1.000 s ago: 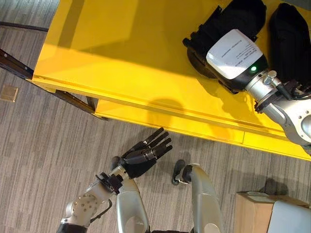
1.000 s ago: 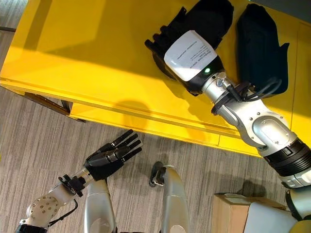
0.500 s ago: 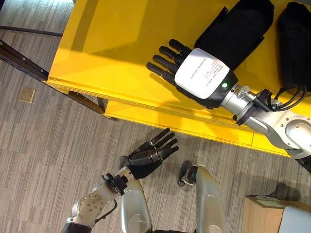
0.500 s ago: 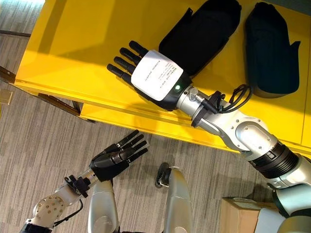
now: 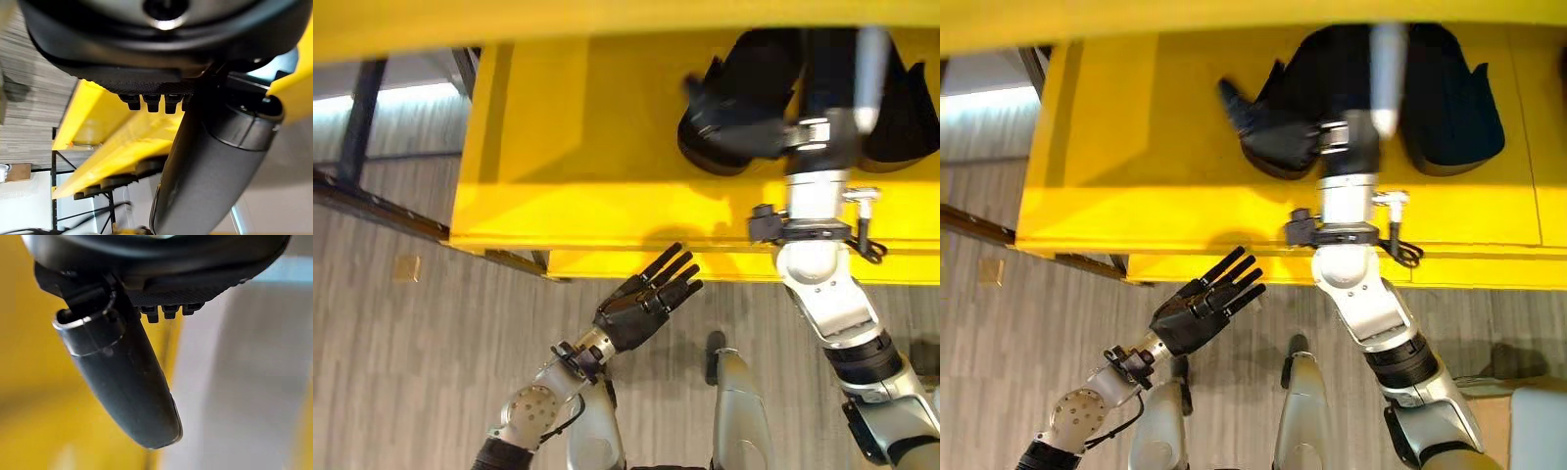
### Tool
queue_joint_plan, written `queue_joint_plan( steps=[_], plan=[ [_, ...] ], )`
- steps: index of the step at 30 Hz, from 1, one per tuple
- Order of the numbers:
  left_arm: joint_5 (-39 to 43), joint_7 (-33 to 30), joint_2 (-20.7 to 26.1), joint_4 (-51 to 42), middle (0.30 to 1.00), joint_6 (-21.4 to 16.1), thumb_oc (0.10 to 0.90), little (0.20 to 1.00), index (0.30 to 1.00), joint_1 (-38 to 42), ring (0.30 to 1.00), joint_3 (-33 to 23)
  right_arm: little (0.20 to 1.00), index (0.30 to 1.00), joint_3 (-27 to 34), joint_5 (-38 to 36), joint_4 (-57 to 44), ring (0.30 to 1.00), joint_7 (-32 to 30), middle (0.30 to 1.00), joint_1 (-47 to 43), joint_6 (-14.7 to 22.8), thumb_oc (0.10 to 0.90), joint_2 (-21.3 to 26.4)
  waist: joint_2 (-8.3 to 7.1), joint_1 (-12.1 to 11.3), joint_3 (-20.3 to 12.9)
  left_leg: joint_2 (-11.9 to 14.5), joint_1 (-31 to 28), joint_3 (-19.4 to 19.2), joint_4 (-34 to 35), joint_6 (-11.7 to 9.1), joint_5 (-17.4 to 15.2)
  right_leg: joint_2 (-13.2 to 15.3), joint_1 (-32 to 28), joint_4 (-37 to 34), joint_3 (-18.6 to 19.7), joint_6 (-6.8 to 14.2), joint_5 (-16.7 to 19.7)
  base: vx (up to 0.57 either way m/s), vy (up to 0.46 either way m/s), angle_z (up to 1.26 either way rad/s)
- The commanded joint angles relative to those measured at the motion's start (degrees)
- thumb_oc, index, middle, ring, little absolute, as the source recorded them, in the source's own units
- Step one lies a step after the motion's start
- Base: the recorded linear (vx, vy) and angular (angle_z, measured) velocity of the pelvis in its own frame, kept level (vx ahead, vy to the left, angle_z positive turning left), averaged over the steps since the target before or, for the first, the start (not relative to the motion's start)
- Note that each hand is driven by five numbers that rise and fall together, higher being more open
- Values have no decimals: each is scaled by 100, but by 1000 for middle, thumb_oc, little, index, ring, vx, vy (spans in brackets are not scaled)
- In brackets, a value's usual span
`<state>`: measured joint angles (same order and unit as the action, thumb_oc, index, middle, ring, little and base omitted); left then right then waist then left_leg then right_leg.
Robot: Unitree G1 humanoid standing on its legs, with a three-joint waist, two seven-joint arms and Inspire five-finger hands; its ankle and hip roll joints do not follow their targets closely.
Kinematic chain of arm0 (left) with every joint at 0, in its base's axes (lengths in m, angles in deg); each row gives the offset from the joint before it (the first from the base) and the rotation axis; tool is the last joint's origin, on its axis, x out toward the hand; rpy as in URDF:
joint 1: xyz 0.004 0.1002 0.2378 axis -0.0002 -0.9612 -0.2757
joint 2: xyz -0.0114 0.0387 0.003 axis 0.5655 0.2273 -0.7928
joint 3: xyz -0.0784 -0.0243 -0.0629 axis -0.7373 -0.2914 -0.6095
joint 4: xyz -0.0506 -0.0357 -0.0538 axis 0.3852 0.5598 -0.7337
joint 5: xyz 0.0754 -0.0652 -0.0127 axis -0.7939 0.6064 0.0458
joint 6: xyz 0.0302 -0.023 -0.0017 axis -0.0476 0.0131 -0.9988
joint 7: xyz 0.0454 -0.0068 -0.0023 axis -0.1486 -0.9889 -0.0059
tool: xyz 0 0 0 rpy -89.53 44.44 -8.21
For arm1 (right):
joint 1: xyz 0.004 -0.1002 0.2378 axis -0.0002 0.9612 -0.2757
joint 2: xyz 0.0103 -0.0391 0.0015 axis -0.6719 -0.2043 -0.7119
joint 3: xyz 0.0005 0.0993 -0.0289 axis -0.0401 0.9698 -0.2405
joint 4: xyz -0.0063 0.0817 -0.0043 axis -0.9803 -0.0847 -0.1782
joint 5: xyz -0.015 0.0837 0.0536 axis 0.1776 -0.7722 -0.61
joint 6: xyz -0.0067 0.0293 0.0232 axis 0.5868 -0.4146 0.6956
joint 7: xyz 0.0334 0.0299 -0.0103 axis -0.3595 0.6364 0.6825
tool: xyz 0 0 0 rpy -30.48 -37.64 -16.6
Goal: Move parts from the plastic box to the shelf.
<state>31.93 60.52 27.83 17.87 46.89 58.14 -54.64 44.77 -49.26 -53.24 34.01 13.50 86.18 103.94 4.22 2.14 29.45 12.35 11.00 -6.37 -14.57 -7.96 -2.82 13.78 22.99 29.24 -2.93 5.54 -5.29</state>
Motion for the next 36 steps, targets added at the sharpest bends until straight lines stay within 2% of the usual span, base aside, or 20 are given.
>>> queue_joint_plan(
  steps=[1,3,4,6,9,11,16,19,20,24,29,32,36],
  plan=[
    [548,192,-180,-658,1000,-695,900,1000,1000,-373,1000,225,1000,1000,488,32,-784,1000,-1263,1000,91,1144,900,-114,131,229,-893,94,-185,-316,551,316,349,-201,-472,-136,90,-123,-425,160,239,-20],
    [599,194,-214,-687,1000,-805,900,1000,1000,-471,1000,244,1000,1000,724,-56,-851,1000,-1503,1000,512,1173,900,-216,221,313,-998,47,-361,-424,695,334,354,-139,-649,-445,151,-35,-263,246,299,-17],
    [696,195,-239,-706,1000,-898,900,1000,1000,-689,1000,187,1000,1000,1072,-90,-823,1000,-1674,1000,1232,1199,900,-370,323,398,-1159,-28,-645,-611,864,360,311,47,-958,-884,114,122,-49,393,412,-13],
    [851,212,-253,-710,1000,-930,900,1000,1000,-958,1000,2,1000,1000,1313,-38,-688,1000,-1706,1000,2159,1013,900,-591,418,512,-1326,-82,-896,-843,984,386,248,218,-1209,-1292,117,254,208,363,291,-36],
    [905,271,-263,-676,1000,-849,900,1000,1000,-1125,1000,-153,1000,1000,1472,-26,-424,1000,-1564,1000,2619,859,900,-744,418,554,-1405,-123,-1015,-926,1019,408,196,296,-1356,-1543,107,332,375,144,71,-36],
    [981,279,-230,-660,1000,-739,900,1000,1000,-1166,1000,-244,1000,1000,1529,-170,-104,1000,-1243,1000,2801,784,900,-736,399,579,-1424,-149,-1069,-984,1020,416,150,363,-1433,-1676,70,387,450,81,12,-29],
    [928,251,-209,-656,1000,-486,900,1000,1000,-1141,1000,-201,1000,1000,1589,-995,635,1000,-280,1000,2647,585,900,-480,335,481,-1351,-154,-1015,-928,928,418,112,370,-1493,-1681,-78,417,393,6,-67,0],
    [897,169,-209,-711,1000,-397,900,1000,1000,-1117,1000,-125,1000,1000,1589,-908,719,1000,-105,1000,2515,452,900,-339,343,438,-1286,-160,-985,-852,908,414,124,349,-1486,-1603,-116,391,319,-20,-62,5],
    [880,122,-209,-739,1000,-364,900,1000,1000,-1097,1000,-87,1000,1000,1544,-1030,769,1000,67,1000,2445,286,900,-258,350,417,-1262,-168,-967,-824,912,417,139,344,-1472,-1580,-120,377,303,-39,-24,19],
    [861,114,-216,-761,1000,-399,900,1000,1000,-1000,1000,52,1000,1000,1304,-1092,1081,1000,154,1000,1813,-87,900,80,452,352,-1108,-200,-909,-727,971,394,241,336,-1408,-1519,-120,324,268,-57,-10,10],
    [965,105,-241,-731,1000,-494,900,1000,1000,-996,1000,164,1000,1000,1127,-1053,987,1000,714,1000,1378,-382,900,349,573,365,-954,-218,-910,-656,1030,374,336,349,-1311,-1337,-81,282,206,-19,38,2],
    [966,158,-253,-705,1000,-509,900,1000,1000,-1019,1000,192,1000,1000,1025,-1205,795,1000,988,1000,1215,-469,900,398,596,360,-896,-228,-899,-625,1026,372,348,357,-1255,-1237,-61,271,169,-3,14,0],
    [949,248,-246,-649,1000,-495,900,1000,1000,-1051,1000,229,1000,1000,746,-1329,587,1000,1188,1000,887,-895,900,408,615,311,-798,-258,-859,-582,969,372,353,377,-1169,-1084,-5,259,133,-2,-4,1]
  ],
)
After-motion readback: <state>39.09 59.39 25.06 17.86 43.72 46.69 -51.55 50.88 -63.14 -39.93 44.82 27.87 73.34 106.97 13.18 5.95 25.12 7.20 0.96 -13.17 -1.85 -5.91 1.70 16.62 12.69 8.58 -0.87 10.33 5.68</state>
